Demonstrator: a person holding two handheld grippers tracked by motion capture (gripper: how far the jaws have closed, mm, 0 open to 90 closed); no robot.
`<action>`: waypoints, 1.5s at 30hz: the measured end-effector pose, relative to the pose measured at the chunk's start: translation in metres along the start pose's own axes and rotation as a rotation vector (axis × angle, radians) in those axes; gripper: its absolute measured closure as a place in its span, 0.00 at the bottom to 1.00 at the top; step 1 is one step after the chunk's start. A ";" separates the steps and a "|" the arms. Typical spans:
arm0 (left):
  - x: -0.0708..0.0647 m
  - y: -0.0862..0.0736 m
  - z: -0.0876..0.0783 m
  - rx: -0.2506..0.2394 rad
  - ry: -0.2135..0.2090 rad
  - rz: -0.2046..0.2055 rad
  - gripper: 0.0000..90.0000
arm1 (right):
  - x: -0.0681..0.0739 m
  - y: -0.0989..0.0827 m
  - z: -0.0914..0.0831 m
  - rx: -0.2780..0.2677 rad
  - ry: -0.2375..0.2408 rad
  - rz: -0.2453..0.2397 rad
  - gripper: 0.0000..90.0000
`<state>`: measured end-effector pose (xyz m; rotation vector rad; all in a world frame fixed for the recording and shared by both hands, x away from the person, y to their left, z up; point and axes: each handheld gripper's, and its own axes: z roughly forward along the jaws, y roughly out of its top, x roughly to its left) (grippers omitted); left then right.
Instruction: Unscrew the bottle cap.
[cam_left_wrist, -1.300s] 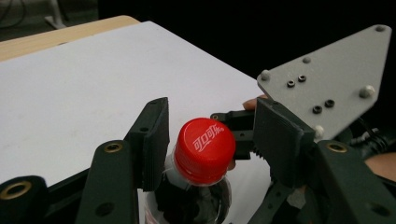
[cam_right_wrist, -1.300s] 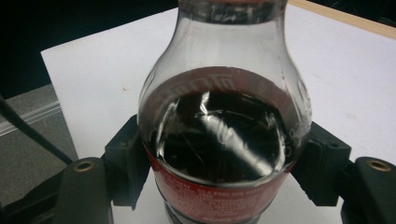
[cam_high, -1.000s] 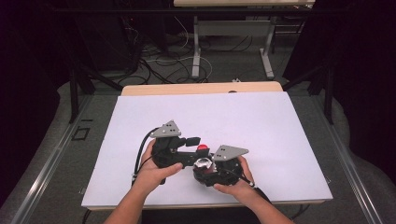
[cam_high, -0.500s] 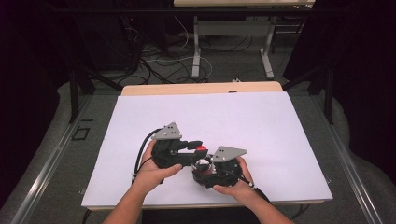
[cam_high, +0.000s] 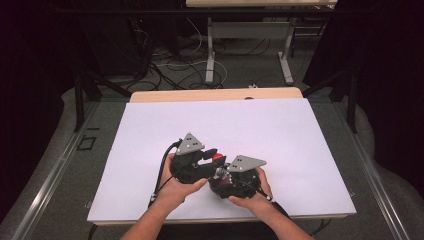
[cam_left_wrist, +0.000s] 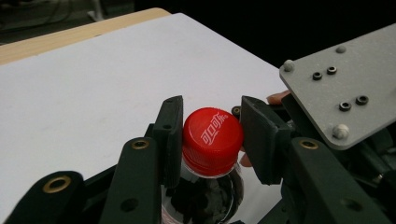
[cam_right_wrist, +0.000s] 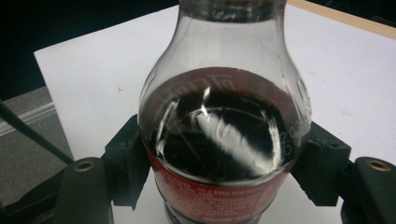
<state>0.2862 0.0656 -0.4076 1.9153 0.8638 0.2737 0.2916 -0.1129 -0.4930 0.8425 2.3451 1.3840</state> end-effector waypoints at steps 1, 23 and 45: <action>-0.002 0.000 0.001 -0.002 0.014 -0.014 0.68 | 0.000 0.000 0.000 0.001 -0.002 0.003 0.33; 0.036 0.003 -0.008 -0.023 -0.326 0.092 0.49 | 0.001 0.002 -0.003 -0.018 0.091 0.001 0.33; 0.009 -0.002 -0.003 0.000 -0.078 0.034 0.68 | 0.004 0.000 0.000 -0.010 0.027 -0.011 0.33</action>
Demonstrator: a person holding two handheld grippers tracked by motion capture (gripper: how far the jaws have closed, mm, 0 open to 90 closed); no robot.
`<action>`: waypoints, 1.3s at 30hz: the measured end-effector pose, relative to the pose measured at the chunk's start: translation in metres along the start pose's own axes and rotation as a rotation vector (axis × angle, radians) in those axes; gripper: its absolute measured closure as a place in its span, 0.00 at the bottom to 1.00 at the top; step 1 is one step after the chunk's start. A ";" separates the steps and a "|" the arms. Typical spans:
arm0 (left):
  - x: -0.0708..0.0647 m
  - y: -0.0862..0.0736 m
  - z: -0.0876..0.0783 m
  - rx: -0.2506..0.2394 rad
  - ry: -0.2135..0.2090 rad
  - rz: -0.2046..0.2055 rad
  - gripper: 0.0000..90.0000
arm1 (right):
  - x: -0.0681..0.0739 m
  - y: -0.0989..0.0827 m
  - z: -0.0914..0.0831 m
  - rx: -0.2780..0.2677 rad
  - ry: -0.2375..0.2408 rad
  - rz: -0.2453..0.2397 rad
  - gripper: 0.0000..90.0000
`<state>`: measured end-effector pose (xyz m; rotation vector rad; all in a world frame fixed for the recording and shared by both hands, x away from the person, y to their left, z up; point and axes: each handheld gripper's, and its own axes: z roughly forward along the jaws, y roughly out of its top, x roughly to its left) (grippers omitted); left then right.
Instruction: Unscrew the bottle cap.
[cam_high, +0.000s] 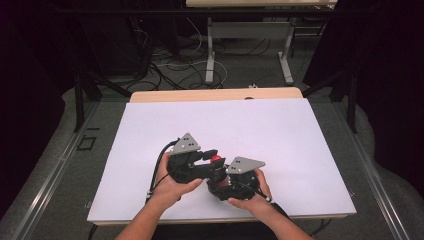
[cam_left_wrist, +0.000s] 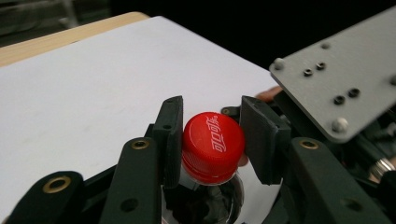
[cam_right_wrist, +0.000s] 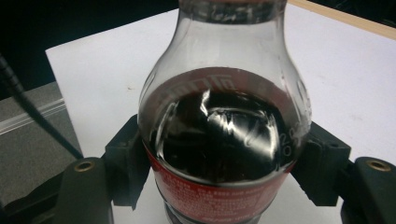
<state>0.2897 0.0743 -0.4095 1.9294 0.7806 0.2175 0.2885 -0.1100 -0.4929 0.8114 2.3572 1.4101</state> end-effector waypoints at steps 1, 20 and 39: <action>0.000 0.000 0.000 0.000 0.000 0.000 0.68 | -0.001 0.000 -0.001 0.007 -0.001 -0.001 0.33; 0.014 0.001 -0.003 -0.038 -0.089 0.009 0.46 | -0.001 0.000 0.000 0.008 0.014 0.001 0.33; 0.017 -0.005 -0.007 -0.029 -0.130 0.101 0.68 | -0.001 0.000 0.001 0.005 0.028 -0.007 0.33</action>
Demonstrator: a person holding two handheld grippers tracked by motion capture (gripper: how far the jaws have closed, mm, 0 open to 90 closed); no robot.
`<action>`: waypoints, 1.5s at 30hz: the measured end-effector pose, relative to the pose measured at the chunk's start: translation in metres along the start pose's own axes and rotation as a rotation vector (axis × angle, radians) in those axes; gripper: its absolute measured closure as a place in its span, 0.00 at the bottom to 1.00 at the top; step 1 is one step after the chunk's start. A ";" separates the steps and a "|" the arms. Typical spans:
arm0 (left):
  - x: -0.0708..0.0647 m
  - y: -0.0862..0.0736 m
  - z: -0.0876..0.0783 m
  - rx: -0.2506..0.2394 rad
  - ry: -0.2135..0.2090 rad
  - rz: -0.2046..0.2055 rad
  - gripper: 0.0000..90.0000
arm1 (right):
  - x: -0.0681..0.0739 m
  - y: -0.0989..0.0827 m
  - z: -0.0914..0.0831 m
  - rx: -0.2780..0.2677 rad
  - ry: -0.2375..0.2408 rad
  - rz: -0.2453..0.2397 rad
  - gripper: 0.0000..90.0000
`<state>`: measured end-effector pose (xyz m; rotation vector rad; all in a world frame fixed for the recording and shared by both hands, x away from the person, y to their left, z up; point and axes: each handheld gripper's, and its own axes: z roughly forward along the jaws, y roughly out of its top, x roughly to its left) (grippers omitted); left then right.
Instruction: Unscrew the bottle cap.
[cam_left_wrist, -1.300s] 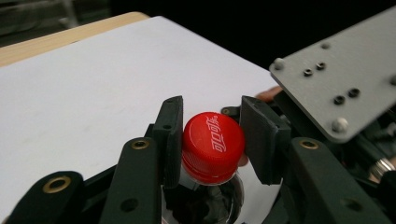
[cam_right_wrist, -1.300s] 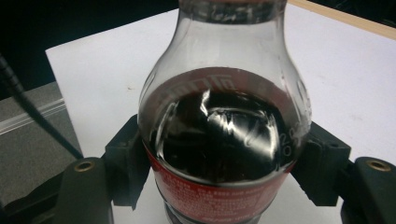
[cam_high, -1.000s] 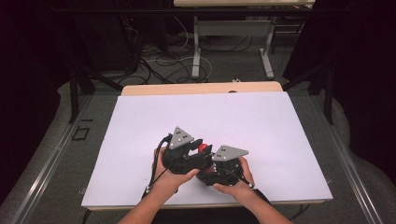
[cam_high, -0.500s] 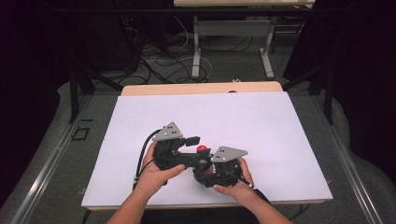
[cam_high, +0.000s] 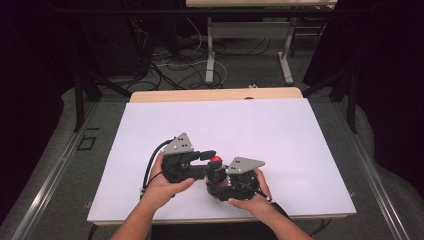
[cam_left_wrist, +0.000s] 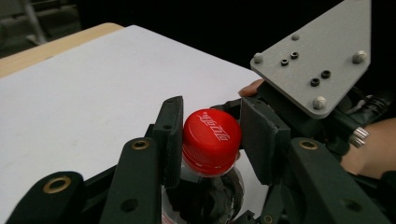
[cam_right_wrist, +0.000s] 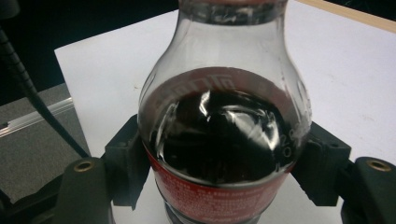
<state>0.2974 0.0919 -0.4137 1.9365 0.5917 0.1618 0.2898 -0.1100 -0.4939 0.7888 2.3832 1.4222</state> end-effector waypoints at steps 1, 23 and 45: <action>-0.003 0.000 0.001 0.000 0.025 -0.014 0.68 | 0.000 0.000 -0.001 0.006 -0.004 0.012 0.33; -0.002 0.001 0.009 -0.082 -0.007 -0.086 0.52 | -0.004 -0.001 -0.003 -0.009 -0.034 0.031 0.33; 0.017 -0.007 0.009 -0.089 -0.160 -0.033 0.69 | 0.002 -0.001 -0.001 -0.011 0.041 0.006 0.33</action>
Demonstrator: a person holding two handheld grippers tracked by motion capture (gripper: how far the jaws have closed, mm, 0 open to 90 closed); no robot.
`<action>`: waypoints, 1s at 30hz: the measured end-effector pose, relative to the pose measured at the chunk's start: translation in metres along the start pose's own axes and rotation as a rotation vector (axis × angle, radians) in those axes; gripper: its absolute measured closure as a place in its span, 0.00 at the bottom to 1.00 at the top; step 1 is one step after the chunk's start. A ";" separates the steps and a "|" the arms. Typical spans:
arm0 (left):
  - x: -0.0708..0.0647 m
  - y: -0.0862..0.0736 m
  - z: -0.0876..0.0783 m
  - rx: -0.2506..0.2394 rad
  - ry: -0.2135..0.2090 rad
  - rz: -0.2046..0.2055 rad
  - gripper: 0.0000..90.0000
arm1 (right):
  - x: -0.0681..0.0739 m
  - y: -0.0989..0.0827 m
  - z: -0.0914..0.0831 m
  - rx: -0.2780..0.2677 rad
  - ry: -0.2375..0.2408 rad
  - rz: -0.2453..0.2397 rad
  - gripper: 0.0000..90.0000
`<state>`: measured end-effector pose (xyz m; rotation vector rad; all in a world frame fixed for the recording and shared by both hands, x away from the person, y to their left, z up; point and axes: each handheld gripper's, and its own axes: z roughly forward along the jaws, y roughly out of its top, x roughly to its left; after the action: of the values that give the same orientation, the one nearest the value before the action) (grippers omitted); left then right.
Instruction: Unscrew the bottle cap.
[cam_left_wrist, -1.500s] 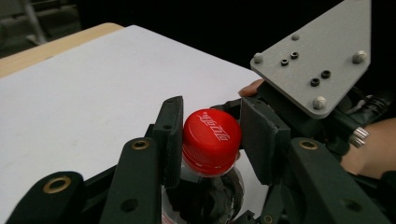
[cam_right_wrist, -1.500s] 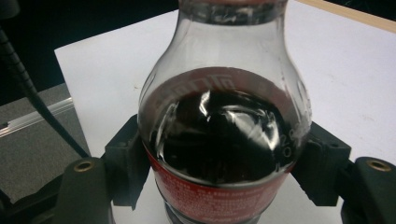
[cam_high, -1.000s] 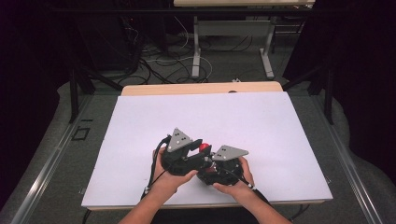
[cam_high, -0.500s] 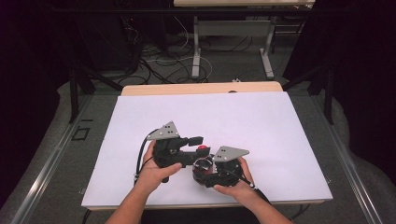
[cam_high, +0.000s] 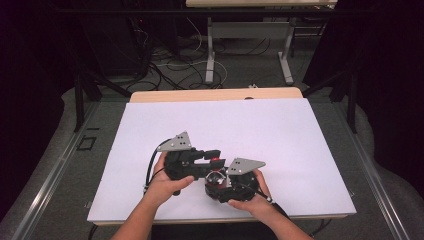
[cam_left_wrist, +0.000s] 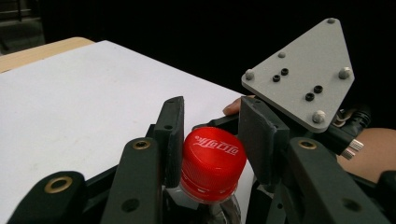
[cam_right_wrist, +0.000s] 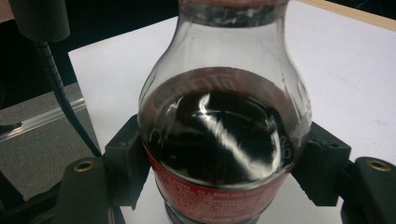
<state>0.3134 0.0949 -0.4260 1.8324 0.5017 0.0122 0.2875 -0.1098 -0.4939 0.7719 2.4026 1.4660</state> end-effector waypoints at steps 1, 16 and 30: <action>-0.001 0.000 0.001 -0.002 0.012 0.003 0.69 | -0.001 0.000 0.000 -0.001 -0.004 -0.002 0.33; -0.037 0.006 0.012 0.026 0.337 -0.087 0.70 | -0.001 -0.001 0.001 0.007 -0.064 0.008 0.33; -0.006 0.003 -0.010 0.009 0.088 0.005 0.50 | -0.003 0.000 -0.002 -0.007 -0.036 0.016 0.33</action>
<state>0.3060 0.1008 -0.4187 1.8473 0.5599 0.0941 0.2887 -0.1128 -0.4926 0.8110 2.3691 1.4530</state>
